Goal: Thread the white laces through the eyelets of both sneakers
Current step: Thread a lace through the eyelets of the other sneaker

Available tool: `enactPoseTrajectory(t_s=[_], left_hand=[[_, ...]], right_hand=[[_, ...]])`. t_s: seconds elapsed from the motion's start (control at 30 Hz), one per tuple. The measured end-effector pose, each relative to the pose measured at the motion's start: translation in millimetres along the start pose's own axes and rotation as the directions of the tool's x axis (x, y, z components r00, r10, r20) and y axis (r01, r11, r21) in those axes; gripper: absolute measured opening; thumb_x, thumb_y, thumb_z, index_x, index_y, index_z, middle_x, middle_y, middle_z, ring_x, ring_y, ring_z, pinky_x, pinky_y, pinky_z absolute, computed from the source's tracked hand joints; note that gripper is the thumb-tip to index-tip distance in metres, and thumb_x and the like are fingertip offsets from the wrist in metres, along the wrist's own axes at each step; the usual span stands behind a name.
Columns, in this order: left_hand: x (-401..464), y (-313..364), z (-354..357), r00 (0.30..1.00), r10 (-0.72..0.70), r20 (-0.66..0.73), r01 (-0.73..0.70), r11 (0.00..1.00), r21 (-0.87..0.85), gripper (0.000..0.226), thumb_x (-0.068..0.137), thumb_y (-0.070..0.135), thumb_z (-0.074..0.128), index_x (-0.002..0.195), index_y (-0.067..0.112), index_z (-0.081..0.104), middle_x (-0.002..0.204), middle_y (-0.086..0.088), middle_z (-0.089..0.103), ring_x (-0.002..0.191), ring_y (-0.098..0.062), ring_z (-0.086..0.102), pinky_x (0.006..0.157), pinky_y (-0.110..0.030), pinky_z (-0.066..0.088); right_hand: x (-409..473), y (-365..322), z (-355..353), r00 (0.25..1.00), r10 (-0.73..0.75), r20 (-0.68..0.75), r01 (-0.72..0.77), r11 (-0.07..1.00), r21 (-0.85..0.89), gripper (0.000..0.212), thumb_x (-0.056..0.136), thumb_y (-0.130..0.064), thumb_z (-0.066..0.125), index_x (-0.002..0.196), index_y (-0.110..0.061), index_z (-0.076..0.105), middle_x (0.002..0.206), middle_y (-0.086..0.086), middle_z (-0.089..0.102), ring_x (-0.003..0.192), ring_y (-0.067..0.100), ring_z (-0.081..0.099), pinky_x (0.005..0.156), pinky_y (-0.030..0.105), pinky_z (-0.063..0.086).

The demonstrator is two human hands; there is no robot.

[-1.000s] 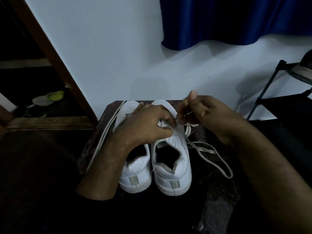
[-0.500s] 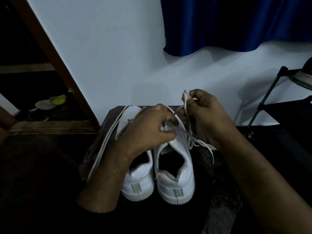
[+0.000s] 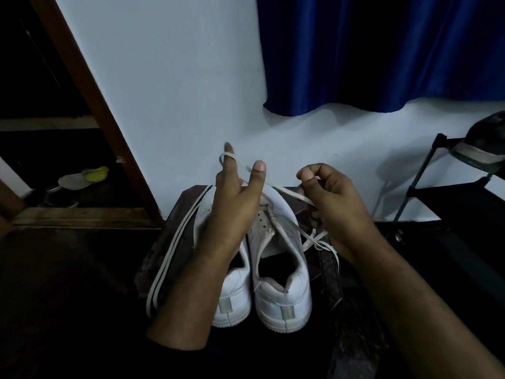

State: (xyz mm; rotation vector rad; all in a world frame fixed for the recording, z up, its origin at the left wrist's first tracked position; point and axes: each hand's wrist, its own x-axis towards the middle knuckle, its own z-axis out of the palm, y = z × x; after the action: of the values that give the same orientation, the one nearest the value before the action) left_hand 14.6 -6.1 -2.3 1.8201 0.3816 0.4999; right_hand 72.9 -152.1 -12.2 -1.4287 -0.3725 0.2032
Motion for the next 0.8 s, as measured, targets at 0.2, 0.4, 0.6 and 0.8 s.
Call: enactPoseTrajectory(t_s=[0.2,0.4,0.6,0.8], left_hand=[[-7,7,-3,0.998,0.06,-0.028,-0.059,0.997,0.049,0.066,0.104,0.057,0.037,0.163,0.036,0.016,0.165,0.003,0.028,0.141,-0.013,0.042,0.099,-0.016,0.028],[-17,14,-2,0.982,-0.05,0.184,0.031,0.994,0.103,0.033,0.099,0.069,0.03,0.099,0.051,0.057,0.155,0.004,0.042,0.134,-0.009,0.044,0.103,-0.023,0.029],[-5,-15,11,0.839,0.075,0.539,-0.237,0.942,0.237,0.054,0.063,0.074,0.078,0.11,0.05,0.068,0.154,0.013,0.036,0.149,-0.009,0.024,0.122,-0.044,0.029],[-1,-14,2,0.898,0.176,0.403,-0.215,0.975,0.052,0.02,0.095,0.033,0.071,0.083,0.017,0.072,0.106,0.002,0.066,0.104,-0.002,0.062,0.091,-0.015,0.046]], right_hand=[[3,4,-6,0.981,0.048,0.187,0.007,0.96,-0.28,0.052,0.103,-0.054,0.038,0.096,-0.012,0.067,0.067,0.005,0.066,0.055,0.024,0.038,0.043,0.023,0.033],[13,8,7,0.979,-0.049,0.197,0.057,0.998,-0.038,0.018,0.104,-0.026,0.054,0.093,-0.018,0.065,0.07,0.001,0.058,0.053,0.013,0.035,0.045,0.022,0.027],[24,-11,18,0.993,-0.075,0.094,0.019,0.867,0.498,0.015,0.105,-0.014,0.048,0.101,-0.016,0.062,0.075,-0.001,0.055,0.057,0.006,0.035,0.044,0.014,0.031],[35,-6,8,0.996,-0.07,-0.054,0.085,0.932,0.351,0.014,0.103,-0.014,0.051,0.101,-0.015,0.064,0.077,-0.001,0.058,0.057,0.004,0.039,0.048,0.016,0.032]])
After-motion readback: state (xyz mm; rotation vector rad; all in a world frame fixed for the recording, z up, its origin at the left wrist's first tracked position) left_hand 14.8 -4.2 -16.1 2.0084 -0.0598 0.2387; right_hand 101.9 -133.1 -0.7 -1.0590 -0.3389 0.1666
